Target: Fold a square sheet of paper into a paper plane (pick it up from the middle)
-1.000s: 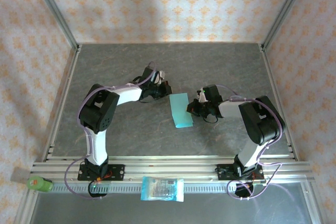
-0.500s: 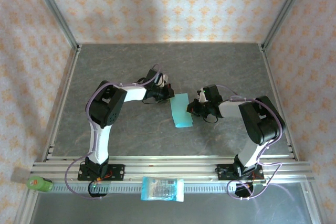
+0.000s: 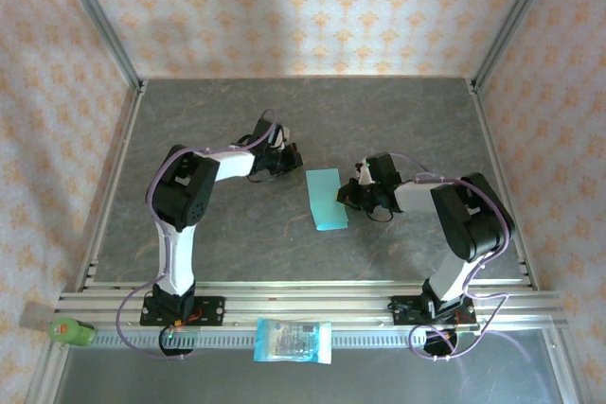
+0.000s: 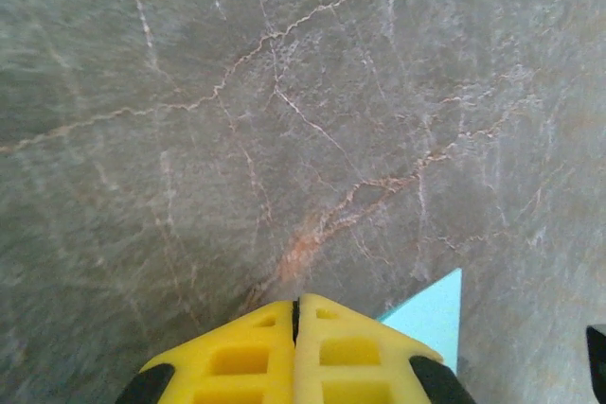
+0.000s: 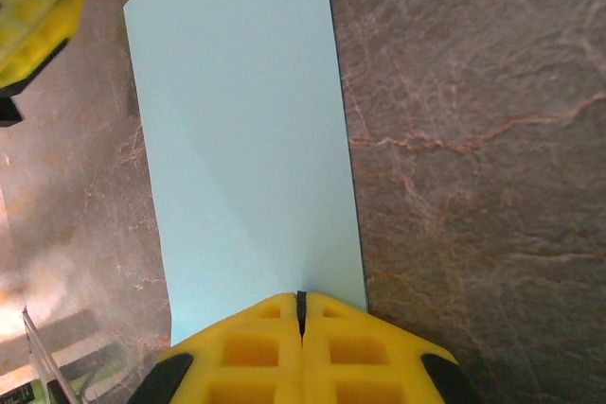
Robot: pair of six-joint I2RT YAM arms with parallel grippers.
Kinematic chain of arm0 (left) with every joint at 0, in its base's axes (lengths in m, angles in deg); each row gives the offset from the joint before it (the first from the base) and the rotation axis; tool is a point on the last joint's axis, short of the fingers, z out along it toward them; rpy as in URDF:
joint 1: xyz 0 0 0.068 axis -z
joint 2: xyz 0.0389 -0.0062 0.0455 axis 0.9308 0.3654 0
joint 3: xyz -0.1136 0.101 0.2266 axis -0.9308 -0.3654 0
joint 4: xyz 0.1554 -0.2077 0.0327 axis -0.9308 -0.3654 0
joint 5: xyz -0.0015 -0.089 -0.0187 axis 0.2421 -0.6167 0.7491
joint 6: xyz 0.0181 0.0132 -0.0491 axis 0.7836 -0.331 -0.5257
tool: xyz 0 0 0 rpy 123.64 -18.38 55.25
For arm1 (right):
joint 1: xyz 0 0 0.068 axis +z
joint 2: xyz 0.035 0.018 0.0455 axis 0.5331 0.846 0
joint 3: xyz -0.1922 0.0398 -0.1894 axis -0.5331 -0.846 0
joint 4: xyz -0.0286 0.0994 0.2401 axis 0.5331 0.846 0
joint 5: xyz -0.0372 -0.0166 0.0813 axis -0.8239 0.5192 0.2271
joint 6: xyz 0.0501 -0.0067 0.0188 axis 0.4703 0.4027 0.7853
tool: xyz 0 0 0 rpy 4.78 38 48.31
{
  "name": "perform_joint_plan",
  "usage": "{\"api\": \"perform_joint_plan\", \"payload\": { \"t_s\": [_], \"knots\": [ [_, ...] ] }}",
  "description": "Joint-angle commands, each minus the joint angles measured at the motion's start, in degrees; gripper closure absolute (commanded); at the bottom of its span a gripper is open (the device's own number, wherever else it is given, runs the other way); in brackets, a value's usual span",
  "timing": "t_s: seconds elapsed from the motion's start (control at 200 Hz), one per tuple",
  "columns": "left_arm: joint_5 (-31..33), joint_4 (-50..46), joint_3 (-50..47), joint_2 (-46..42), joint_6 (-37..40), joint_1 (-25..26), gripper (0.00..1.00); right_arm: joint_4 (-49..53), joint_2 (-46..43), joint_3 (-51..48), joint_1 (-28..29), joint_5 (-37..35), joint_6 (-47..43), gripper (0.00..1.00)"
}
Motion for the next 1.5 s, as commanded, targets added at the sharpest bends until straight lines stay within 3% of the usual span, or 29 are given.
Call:
{"api": "perform_joint_plan", "payload": {
  "t_s": [0.0,0.385,0.751,0.961,1.241,1.496],
  "knots": [
    [2.01,-0.33,-2.28,-6.32,-0.92,2.51,1.00,11.20,2.62,-3.74,-0.43,-6.60,-0.02,1.00],
    [-1.04,5.44,-10.93,-9.76,-5.67,12.89,1.00,11.00,2.18,-3.80,-0.43,-7.05,0.51,1.00],
    [-0.95,9.99,-20.38,-8.49,-6.20,13.58,1.00,10.44,2.44,-4.45,-0.49,-7.33,0.68,1.00],
    [5.84,6.10,-26.80,-11.60,-3.71,13.55,1.00,10.25,2.18,-4.94,-0.49,-7.39,0.81,1.00],
    [4.86,6.04,-22.54,-17.49,-5.90,14.42,1.00,9.81,1.87,-5.64,-0.50,-7.57,1.04,1.00],
    [1.05,11.64,-18.85,-14.60,-10.44,17.53,1.00,9.55,2.07,-5.87,-0.49,-7.61,1.19,1.00]
  ]
}}
